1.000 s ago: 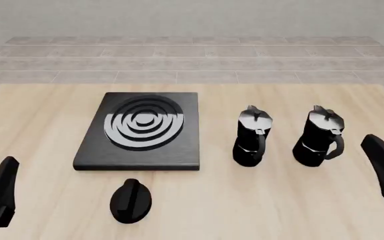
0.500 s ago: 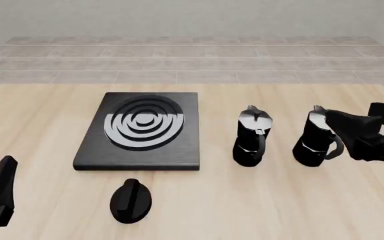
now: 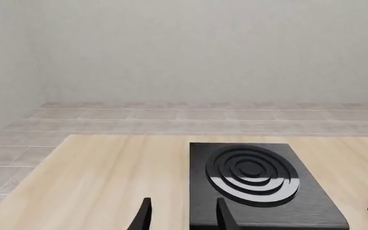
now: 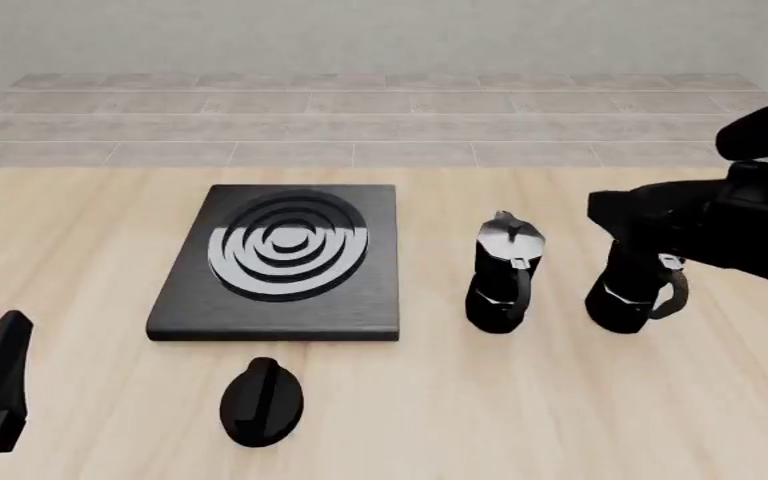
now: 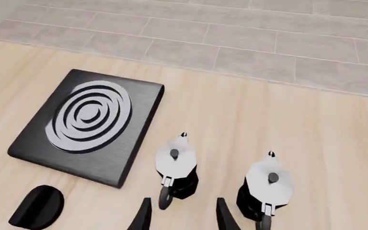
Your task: Put both moka pots on the stove.
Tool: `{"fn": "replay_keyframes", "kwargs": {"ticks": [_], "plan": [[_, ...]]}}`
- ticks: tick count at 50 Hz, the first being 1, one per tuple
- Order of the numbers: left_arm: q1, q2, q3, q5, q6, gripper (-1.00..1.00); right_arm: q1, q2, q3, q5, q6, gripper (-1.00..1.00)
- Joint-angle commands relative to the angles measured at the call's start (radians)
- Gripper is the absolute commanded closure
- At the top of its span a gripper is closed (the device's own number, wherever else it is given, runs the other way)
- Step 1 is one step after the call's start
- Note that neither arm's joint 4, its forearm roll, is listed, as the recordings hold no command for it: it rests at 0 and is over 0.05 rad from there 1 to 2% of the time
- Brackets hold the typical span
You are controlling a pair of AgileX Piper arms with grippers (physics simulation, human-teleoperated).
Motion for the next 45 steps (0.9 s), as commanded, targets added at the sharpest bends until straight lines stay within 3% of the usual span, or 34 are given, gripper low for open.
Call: {"fn": "replay_keyframes", "kwargs": {"ticks": [1,45], "plan": [[0.003,0.000,0.000,-0.002,-0.003,-1.00,0.009,0.113,-0.021,-0.046,0.027,-1.00],[0.011,-0.001,-0.005,-0.002,-0.014,-1.00,0.017,0.271,0.058,-0.209,0.096,-1.00]]}}
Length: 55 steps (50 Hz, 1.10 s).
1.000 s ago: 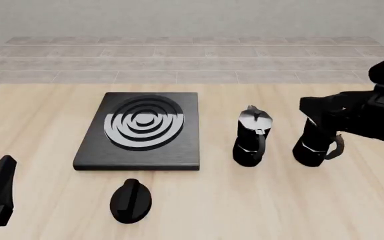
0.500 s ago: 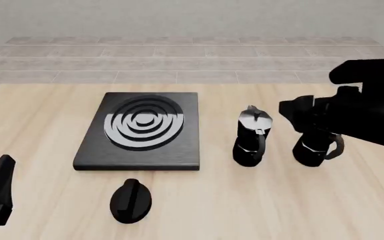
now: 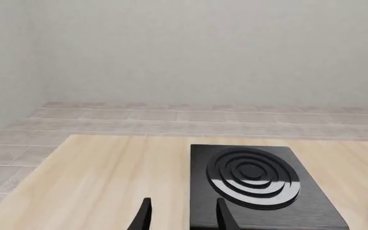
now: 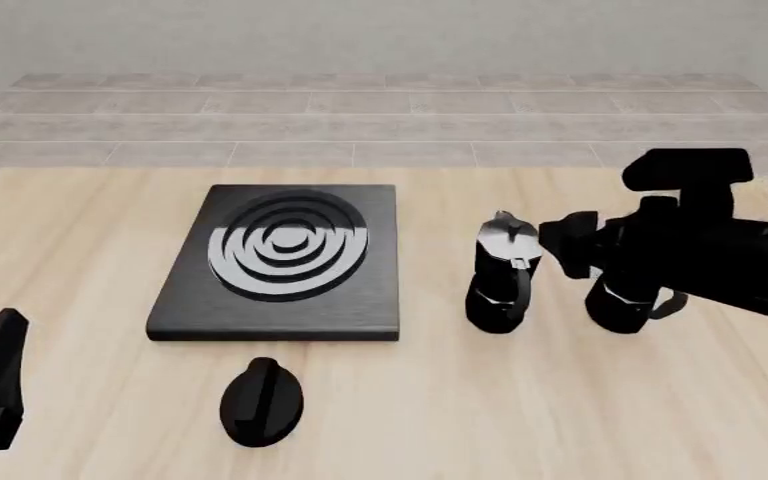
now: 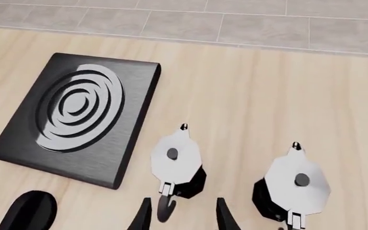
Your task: Put both moka pots on the stove.
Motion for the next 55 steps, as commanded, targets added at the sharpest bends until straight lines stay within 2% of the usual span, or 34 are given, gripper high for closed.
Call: {"fn": "replay_keyframes", "kwargs": {"ticks": [1,55], "plan": [[0.002,0.000,-0.001,0.000,-0.002,-1.00,0.005,0.033,0.001,-0.029,0.011,-1.00],[0.003,0.000,-0.001,0.001,-0.007,-1.00,0.051,0.218,0.009,-0.154,0.082,-1.00]]}}
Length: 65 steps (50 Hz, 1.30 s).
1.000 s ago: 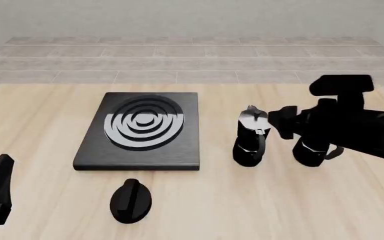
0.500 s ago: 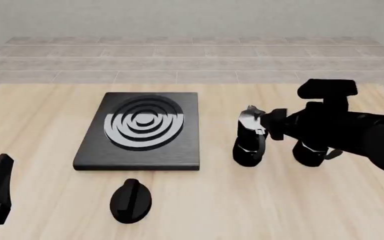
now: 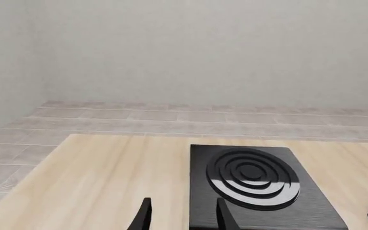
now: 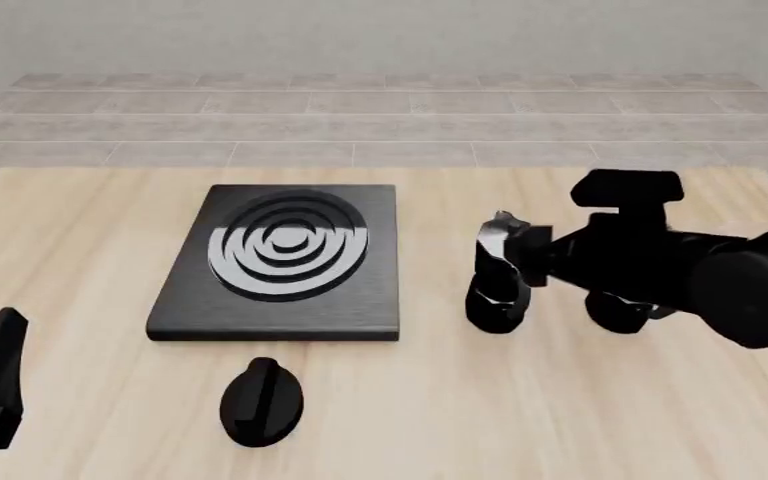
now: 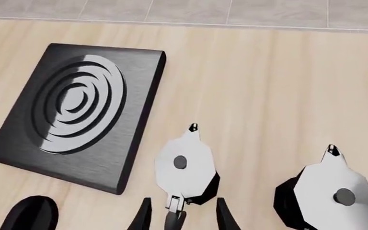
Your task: Put both moka pots on the stove.
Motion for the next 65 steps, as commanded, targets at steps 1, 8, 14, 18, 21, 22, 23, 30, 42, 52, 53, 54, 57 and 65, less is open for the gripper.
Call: {"fn": "replay_keyframes", "kwargs": {"ticks": [1,8,14,18,21,22,23,30,42,52,53,54,57,65], "plan": [[0.001,0.000,0.000,0.000,-0.001,-1.00,0.008,0.040,0.015,-0.036,0.018,-1.00],[0.001,0.000,-0.001,0.001,-0.002,-1.00,0.009,0.052,0.030,-0.052,0.026,-1.00],[0.001,0.000,-0.002,0.001,-0.002,-1.00,0.011,0.068,0.046,-0.071,0.036,-1.00],[0.002,0.000,-0.003,0.000,-0.003,-1.00,0.010,0.076,0.048,-0.078,0.036,-1.00],[0.002,0.000,-0.003,0.001,-0.003,-1.00,0.011,0.079,0.048,-0.080,0.037,-1.00],[0.003,0.000,-0.003,0.001,-0.004,-1.00,0.010,0.082,0.047,-0.083,0.035,-1.00],[0.003,0.000,-0.003,0.001,-0.004,-1.00,0.011,0.084,0.047,-0.084,0.036,-1.00],[0.004,-0.001,-0.001,-0.002,-0.004,-1.00,0.020,0.101,0.047,-0.097,0.046,-1.00],[0.004,-0.001,0.001,-0.003,-0.005,-1.00,0.023,0.139,0.060,-0.131,0.058,-1.00],[0.005,-0.001,0.001,-0.003,-0.006,-1.00,0.025,0.150,0.071,-0.150,0.064,-1.00],[0.005,-0.001,0.001,-0.003,-0.005,-1.00,0.025,0.151,0.073,-0.153,0.062,-1.00],[0.005,-0.001,0.001,-0.003,-0.005,-1.00,0.002,0.141,0.073,-0.153,0.036,1.00],[0.005,-0.001,0.001,-0.003,-0.005,-1.00,0.013,0.118,0.079,-0.155,0.036,1.00],[0.005,-0.001,0.002,-0.004,-0.004,-1.00,0.049,0.058,0.097,-0.177,0.011,1.00]]}}
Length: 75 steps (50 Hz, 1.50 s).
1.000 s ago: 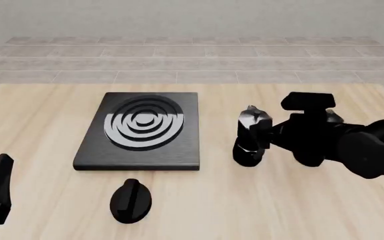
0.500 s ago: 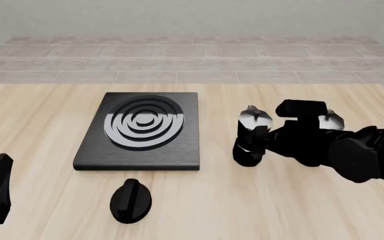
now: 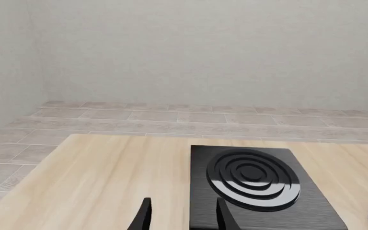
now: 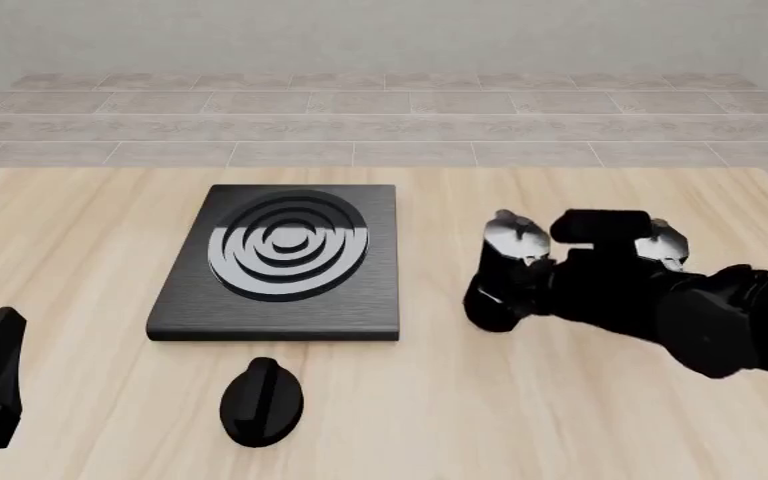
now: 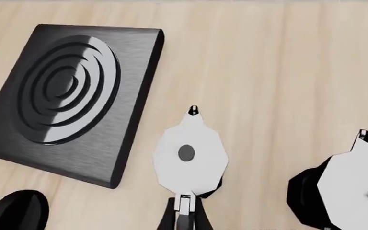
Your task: Put both moka pots on the stove.
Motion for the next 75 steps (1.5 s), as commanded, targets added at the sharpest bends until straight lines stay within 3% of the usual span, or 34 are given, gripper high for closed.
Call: {"fn": "replay_keyframes", "kwargs": {"ticks": [1,3,6,8,18,25,26,37,50,58,75], "plan": [[0.000,0.000,0.002,-0.002,0.001,-1.00,0.030,-0.057,0.018,-0.029,-0.026,1.00],[0.001,0.000,0.002,-0.002,0.001,-1.00,0.044,-0.086,0.025,-0.038,-0.063,1.00],[0.002,0.000,0.002,-0.002,0.001,-1.00,0.050,-0.096,0.025,-0.038,-0.072,1.00],[0.002,0.000,0.001,-0.001,0.002,-1.00,0.053,-0.123,0.026,-0.040,-0.116,1.00],[0.001,0.000,0.001,0.000,0.002,-1.00,0.063,-0.169,-0.002,-0.015,-0.151,1.00],[0.001,0.000,0.000,0.000,0.003,-1.00,0.072,-0.195,-0.026,-0.016,-0.191,1.00],[0.001,0.000,0.001,0.000,0.003,-1.00,0.068,-0.209,-0.027,-0.025,-0.218,1.00],[0.000,0.000,-0.003,0.004,0.003,-1.00,0.094,-0.156,-0.099,-0.025,-0.220,1.00],[-0.003,0.000,0.002,0.000,0.000,-1.00,0.162,-0.026,-0.313,0.043,-0.231,1.00],[-0.002,0.000,0.001,0.002,0.000,-1.00,0.216,0.047,-0.421,0.078,-0.277,1.00],[-0.007,0.000,-0.003,0.007,0.003,-1.00,0.301,0.229,-0.705,0.154,-0.286,1.00]]}}
